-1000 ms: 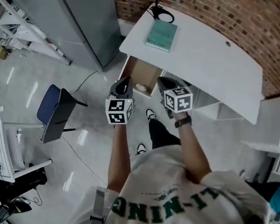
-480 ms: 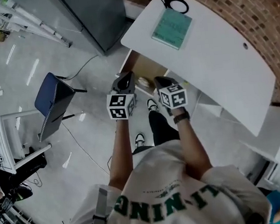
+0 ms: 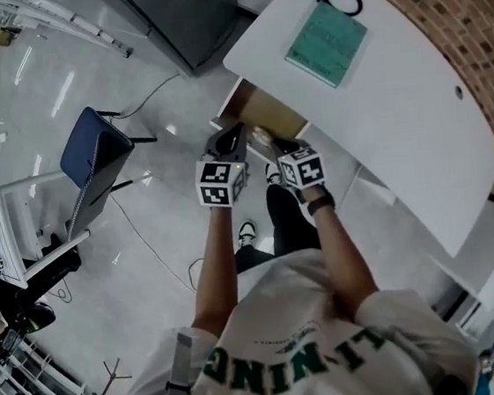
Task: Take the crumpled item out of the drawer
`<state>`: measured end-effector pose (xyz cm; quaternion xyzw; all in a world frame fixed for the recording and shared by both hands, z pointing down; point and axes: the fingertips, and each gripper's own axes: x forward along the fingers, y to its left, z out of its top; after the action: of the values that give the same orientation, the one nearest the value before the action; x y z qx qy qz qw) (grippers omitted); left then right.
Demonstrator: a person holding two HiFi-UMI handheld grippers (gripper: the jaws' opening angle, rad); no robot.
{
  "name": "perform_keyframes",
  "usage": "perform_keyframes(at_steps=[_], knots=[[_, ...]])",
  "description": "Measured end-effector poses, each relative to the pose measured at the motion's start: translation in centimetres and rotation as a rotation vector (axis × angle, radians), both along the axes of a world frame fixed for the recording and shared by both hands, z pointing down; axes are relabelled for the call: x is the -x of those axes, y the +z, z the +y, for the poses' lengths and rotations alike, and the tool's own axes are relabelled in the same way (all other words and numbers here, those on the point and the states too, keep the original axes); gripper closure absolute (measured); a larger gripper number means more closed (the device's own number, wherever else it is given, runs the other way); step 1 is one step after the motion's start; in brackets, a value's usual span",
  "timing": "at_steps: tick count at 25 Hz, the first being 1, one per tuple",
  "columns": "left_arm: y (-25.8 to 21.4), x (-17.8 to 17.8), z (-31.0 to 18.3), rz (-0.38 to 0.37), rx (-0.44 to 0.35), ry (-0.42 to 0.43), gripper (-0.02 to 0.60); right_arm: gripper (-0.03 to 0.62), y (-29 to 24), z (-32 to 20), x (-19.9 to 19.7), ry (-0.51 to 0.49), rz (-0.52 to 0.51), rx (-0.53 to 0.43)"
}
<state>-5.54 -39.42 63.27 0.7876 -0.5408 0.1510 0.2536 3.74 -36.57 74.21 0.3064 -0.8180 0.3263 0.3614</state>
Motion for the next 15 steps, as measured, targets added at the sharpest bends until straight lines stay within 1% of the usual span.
perform_keyframes(at_steps=[5, 8, 11, 15], knots=[[2.3, 0.9, -1.1, 0.012, 0.012, -0.023, 0.588, 0.587, 4.2, -0.8, 0.8, -0.059, 0.029, 0.027], [3.5, 1.3, -1.3, 0.020, 0.040, -0.031, 0.588, 0.586, 6.6, -1.1, 1.2, -0.085, 0.035, 0.046], [5.0, 1.8, -1.4, 0.037, 0.061, -0.048, 0.588, 0.586, 8.7, -1.8, 1.5, -0.112, 0.049, 0.039], [7.4, 2.5, -1.2, 0.040, 0.089, -0.043, 0.588, 0.586, 11.7, -2.3, 2.5, -0.171, 0.070, 0.037]])
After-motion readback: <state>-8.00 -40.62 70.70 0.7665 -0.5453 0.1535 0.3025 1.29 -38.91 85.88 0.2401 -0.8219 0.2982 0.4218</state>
